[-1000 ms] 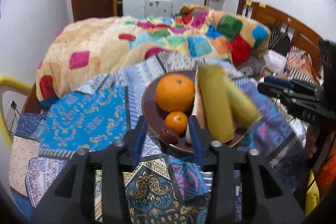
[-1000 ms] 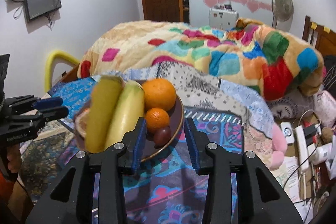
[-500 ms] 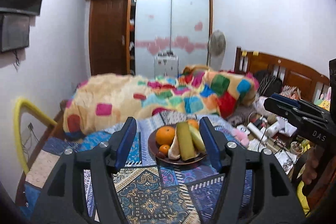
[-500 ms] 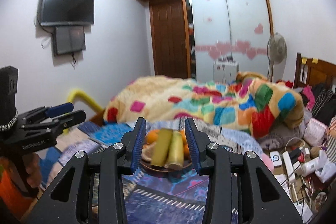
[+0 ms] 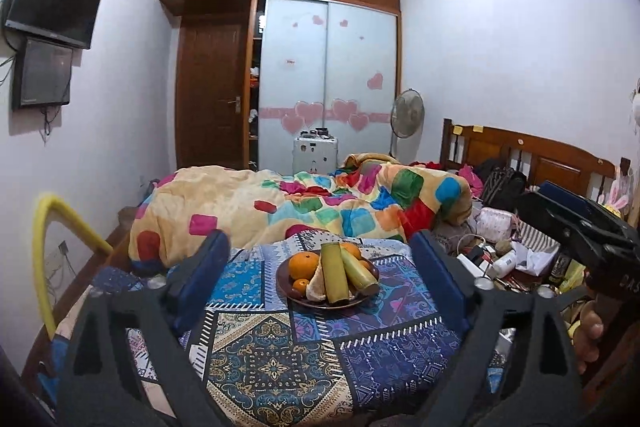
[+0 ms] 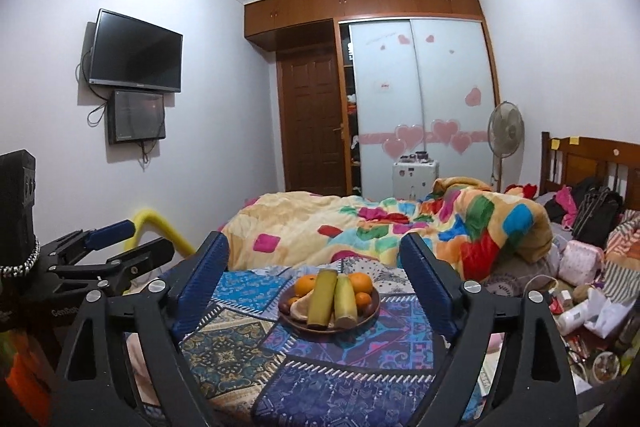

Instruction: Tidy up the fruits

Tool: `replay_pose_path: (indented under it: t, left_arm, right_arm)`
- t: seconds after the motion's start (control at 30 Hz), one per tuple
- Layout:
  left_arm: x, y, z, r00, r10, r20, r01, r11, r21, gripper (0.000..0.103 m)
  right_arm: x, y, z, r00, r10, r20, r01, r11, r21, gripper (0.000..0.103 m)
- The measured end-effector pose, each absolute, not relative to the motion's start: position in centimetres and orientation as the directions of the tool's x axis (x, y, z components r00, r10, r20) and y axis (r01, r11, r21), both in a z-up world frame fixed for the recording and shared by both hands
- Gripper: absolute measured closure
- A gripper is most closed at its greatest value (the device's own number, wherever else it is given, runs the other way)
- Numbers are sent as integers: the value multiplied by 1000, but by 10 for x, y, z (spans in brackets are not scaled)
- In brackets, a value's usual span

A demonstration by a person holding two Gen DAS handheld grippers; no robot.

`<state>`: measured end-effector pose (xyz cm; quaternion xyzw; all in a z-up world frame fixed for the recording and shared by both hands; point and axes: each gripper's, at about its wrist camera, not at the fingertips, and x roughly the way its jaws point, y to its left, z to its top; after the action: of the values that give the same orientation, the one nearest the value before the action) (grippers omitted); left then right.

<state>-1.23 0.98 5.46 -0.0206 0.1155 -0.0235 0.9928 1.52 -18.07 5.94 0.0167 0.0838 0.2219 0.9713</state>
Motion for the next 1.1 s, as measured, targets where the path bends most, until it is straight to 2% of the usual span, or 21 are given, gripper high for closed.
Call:
replay_pose_path:
  t: [0.07, 0.17, 1.1]
  left_arm:
    - [-16, 9, 54, 977, -32, -212, 25, 999, -34, 4]
    - [-18, 8, 53, 977, -34, -211, 29, 999, -29, 0]
    - [-20, 6, 52, 977, -34, -213, 29, 999, -27, 0]
  right_arm:
    - [14, -182, 58, 897, 417, -149, -411, 909, 69, 0]
    - [15, -184, 57, 904, 400, -148, -395, 916, 63, 0]
    - [7, -182, 50, 904, 402, -149, -396, 916, 67, 0]
